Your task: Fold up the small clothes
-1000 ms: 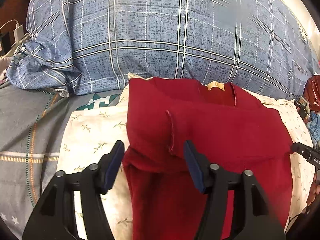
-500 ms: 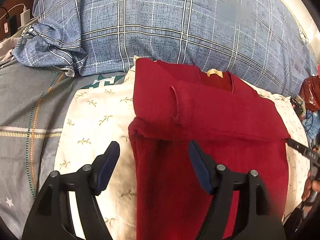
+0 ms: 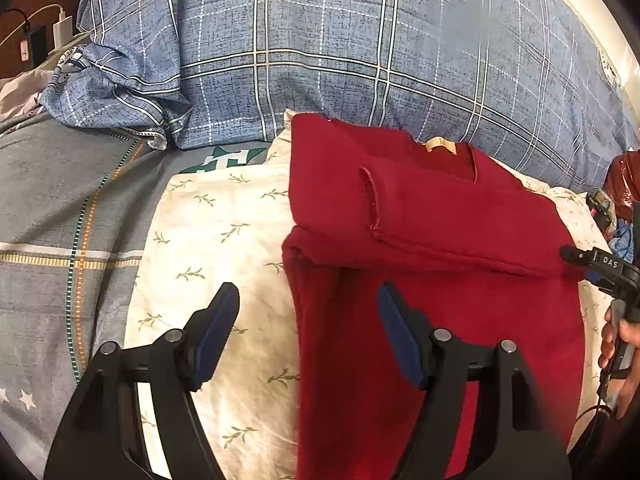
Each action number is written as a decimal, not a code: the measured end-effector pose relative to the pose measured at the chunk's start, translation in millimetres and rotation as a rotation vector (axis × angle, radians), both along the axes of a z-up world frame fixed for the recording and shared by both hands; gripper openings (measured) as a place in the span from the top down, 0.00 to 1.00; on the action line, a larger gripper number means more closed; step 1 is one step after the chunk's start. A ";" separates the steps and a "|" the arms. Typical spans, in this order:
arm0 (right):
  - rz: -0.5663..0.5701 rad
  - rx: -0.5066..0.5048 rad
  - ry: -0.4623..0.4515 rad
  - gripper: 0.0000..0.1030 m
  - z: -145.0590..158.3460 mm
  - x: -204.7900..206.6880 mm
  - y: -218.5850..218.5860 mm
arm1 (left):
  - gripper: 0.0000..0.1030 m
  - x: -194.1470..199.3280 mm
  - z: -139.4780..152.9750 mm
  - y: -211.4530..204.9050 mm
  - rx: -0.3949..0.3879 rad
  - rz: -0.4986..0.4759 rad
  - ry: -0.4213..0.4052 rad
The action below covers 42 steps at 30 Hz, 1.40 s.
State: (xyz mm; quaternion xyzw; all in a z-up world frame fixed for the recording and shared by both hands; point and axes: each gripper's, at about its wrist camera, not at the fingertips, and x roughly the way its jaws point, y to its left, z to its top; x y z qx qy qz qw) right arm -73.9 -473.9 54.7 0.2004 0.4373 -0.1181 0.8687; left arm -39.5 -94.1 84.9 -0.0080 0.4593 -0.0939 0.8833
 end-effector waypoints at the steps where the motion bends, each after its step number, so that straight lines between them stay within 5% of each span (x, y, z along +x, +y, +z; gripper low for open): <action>1: 0.002 -0.003 0.003 0.33 -0.7 0.4 -0.1 | 0.31 1.1 -0.1 0.7 0.002 0.003 0.000; 14: 0.061 -0.068 0.003 0.34 -7.2 11.1 8.2 | 0.31 10.0 -9.5 2.5 -0.028 0.017 0.015; 19: 0.122 -0.159 -0.047 0.73 1.8 7.6 18.1 | 0.31 15.2 -9.1 1.6 -0.049 0.014 0.013; 26: 0.145 -0.176 -0.059 0.76 1.8 6.5 17.2 | 0.31 37.2 3.1 -16.6 -0.126 -0.005 -0.019; 32: 0.145 -0.164 -0.079 0.76 0.3 3.2 14.5 | 0.32 67.8 -15.5 -49.1 -0.124 -0.033 0.038; 33: 0.144 -0.158 -0.083 0.76 0.2 2.6 13.3 | 0.36 71.7 -19.1 -56.7 -0.115 -0.049 0.045; 36: 0.136 -0.127 -0.094 0.76 0.9 1.2 10.0 | 0.91 75.4 -17.1 -74.3 -0.081 -0.098 0.033; 42: 0.094 0.026 -0.179 0.64 20.8 -9.1 -3.5 | 0.92 76.2 14.0 -64.4 -0.097 -0.136 -0.047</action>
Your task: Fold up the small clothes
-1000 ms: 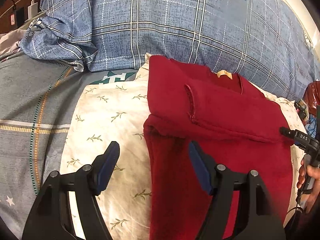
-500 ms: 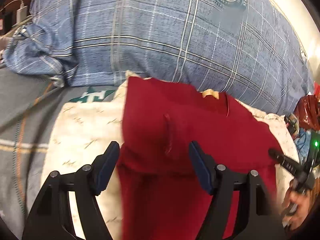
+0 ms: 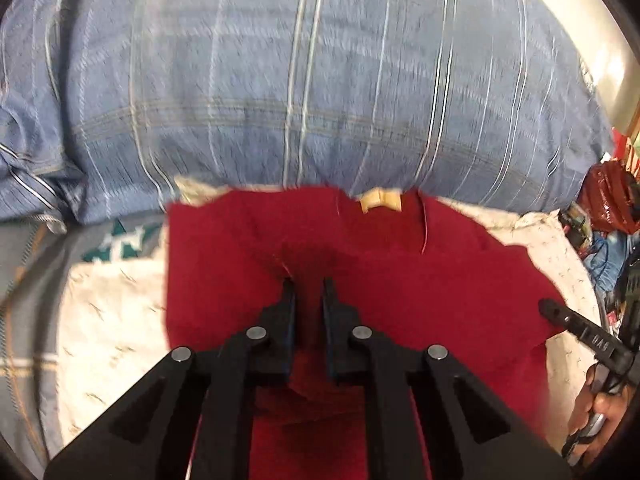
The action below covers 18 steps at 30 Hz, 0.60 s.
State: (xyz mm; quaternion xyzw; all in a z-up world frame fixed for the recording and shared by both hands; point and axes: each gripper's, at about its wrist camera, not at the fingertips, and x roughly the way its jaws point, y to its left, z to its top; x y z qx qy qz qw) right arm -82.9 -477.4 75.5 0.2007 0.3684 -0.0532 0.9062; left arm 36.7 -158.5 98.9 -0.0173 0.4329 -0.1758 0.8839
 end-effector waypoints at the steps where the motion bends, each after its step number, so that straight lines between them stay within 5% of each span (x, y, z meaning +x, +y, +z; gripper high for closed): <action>1: -0.005 0.002 -0.015 0.64 3.9 -1.3 -1.7 | 0.92 0.5 1.8 6.6 0.002 0.017 -0.006; 6: -0.007 -0.111 -0.041 0.65 19.3 3.9 2.8 | 0.92 8.6 -13.1 29.4 -0.005 0.070 0.032; 13: 0.062 -0.221 0.132 0.90 -24.2 45.5 20.1 | 0.90 14.4 -38.0 25.5 0.011 0.104 0.070; 17: 0.039 -0.169 0.113 0.89 -15.8 34.2 15.9 | 0.79 9.4 -36.8 26.4 0.038 0.095 0.058; 18: 0.048 -0.172 0.106 0.82 -10.0 25.7 19.5 | 0.71 7.7 -35.8 27.3 0.045 0.094 0.057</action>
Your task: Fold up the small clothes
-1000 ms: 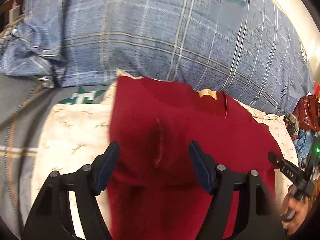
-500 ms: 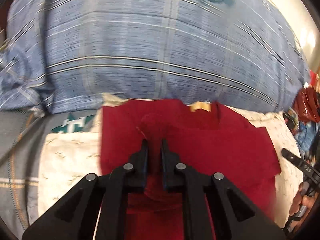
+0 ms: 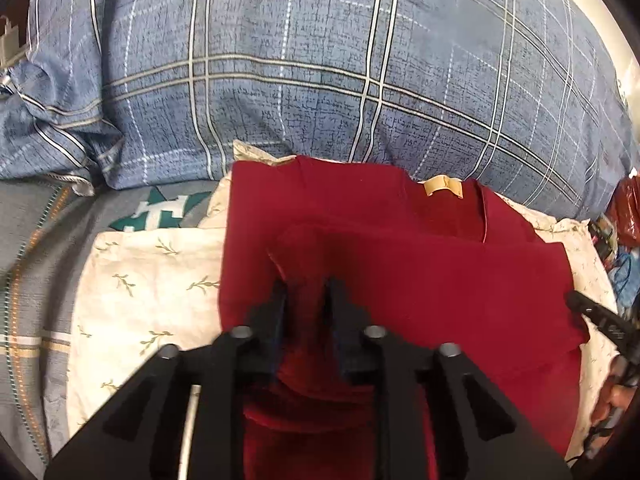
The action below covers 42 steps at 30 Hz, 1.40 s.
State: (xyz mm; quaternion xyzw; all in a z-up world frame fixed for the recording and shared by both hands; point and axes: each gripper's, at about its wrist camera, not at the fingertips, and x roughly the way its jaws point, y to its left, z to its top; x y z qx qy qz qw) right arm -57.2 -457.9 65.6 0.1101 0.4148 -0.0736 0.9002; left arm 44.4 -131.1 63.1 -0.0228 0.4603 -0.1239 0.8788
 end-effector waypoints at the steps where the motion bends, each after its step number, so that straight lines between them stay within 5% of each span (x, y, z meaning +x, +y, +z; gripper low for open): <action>1: 0.011 -0.010 -0.002 0.81 2.6 -6.1 3.4 | 0.64 -2.1 0.7 1.4 -0.001 -0.001 0.004; 4: 0.037 -0.070 0.022 0.72 -2.7 -19.1 11.9 | 0.43 -13.2 2.7 8.5 -0.027 -0.001 0.011; 7: 0.048 -0.086 0.072 0.72 -19.8 -14.2 11.6 | 0.43 -29.9 4.2 14.6 -0.022 -0.008 0.025; 11: 0.053 -0.053 0.050 0.71 4.3 -34.1 12.6 | 0.37 -61.9 13.0 32.3 -0.031 -0.019 0.031; 15: 0.057 0.024 0.062 0.49 3.8 -64.9 12.0 | 0.33 -100.2 21.6 56.1 -0.044 -0.023 0.022; 18: 0.075 0.068 0.094 0.49 -16.3 -72.5 19.2 | 0.33 -122.8 20.0 67.1 -0.047 -0.025 0.018; 20: 0.063 0.029 0.091 0.54 -30.1 -73.3 26.4 | 0.33 -132.4 16.6 71.5 -0.050 -0.027 0.031; 22: 0.087 -0.025 0.050 0.93 -26.9 -78.4 33.7 | 0.33 -142.1 13.4 76.7 -0.062 -0.027 0.051; 32: 0.044 -0.018 0.028 0.94 -10.3 -99.1 27.4 | 0.33 -189.4 1.4 88.7 -0.063 -0.050 0.101; 35: 0.080 0.056 0.013 0.83 2.5 -122.0 30.2 | 0.33 -198.4 -0.3 92.1 -0.063 -0.053 0.109; 37: 0.119 0.076 0.027 0.56 1.8 -139.6 35.9 | 0.33 -204.1 -1.6 93.9 -0.063 -0.059 0.111; 42: 0.167 0.124 0.105 0.56 -25.0 -163.8 54.5 | 0.33 -213.1 -8.6 96.1 -0.070 -0.067 0.128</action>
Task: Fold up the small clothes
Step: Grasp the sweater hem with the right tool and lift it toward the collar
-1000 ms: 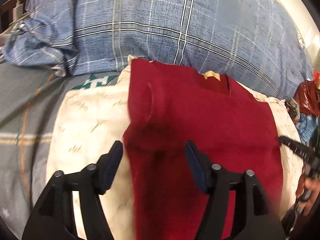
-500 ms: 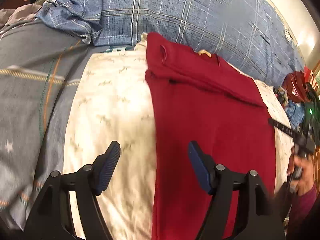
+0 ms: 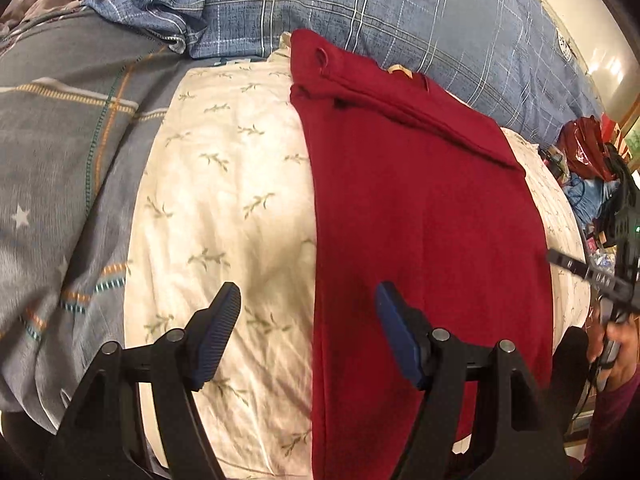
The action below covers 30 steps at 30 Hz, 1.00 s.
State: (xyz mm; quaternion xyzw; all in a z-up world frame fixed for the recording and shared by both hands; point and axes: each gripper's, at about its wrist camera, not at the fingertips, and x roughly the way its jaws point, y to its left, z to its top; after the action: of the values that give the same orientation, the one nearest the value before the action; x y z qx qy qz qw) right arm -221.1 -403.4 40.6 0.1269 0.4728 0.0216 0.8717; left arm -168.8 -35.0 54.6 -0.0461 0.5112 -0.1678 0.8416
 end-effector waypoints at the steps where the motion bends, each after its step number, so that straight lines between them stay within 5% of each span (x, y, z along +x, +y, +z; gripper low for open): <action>1: -0.006 0.000 0.015 0.60 -7.9 -0.3 2.4 | 0.33 -1.0 -1.2 0.1 0.001 0.001 0.004; 2: -0.012 -0.013 0.015 0.64 -11.0 -0.5 4.2 | 0.33 -2.2 -2.3 0.5 0.001 0.002 0.009; 3: -0.012 -0.052 0.003 0.85 -10.9 -0.7 6.6 | 0.33 -4.7 -2.7 1.9 0.000 0.006 0.014; 4: 0.004 -0.071 -0.002 0.94 -8.0 -1.4 8.4 | 0.33 -6.7 -2.1 3.3 -0.003 0.009 0.015; 11: -0.017 -0.117 -0.014 0.95 9.3 -9.9 -7.9 | 0.33 -27.2 1.0 9.0 0.009 -0.008 0.007; 15: 0.005 -0.066 0.024 0.87 9.2 -19.6 -6.3 | 0.33 -36.7 -4.5 1.4 0.024 -0.046 0.035; 17: 0.017 0.002 0.056 0.69 10.9 -30.0 -11.6 | 0.32 -40.3 -5.8 -0.3 0.029 -0.053 0.038; 18: 0.030 0.030 0.076 0.50 10.7 -37.1 -13.2 | 0.33 -42.2 -7.0 0.1 0.030 -0.054 0.042; 19: 0.043 0.038 0.085 0.47 9.8 -45.0 -14.4 | 0.33 -44.1 -9.1 1.5 0.025 -0.053 0.050; 30: 0.165 0.288 0.276 0.53 -44.2 -81.5 -1.5 | 0.33 -56.6 -14.5 17.0 -0.024 -0.040 0.109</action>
State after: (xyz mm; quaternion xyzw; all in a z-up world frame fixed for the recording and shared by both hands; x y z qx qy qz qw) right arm -302.5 -404.9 -3.6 0.2127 0.5886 0.1426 0.7668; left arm -225.4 -18.0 40.1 -0.0549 0.5550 -0.1882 0.8084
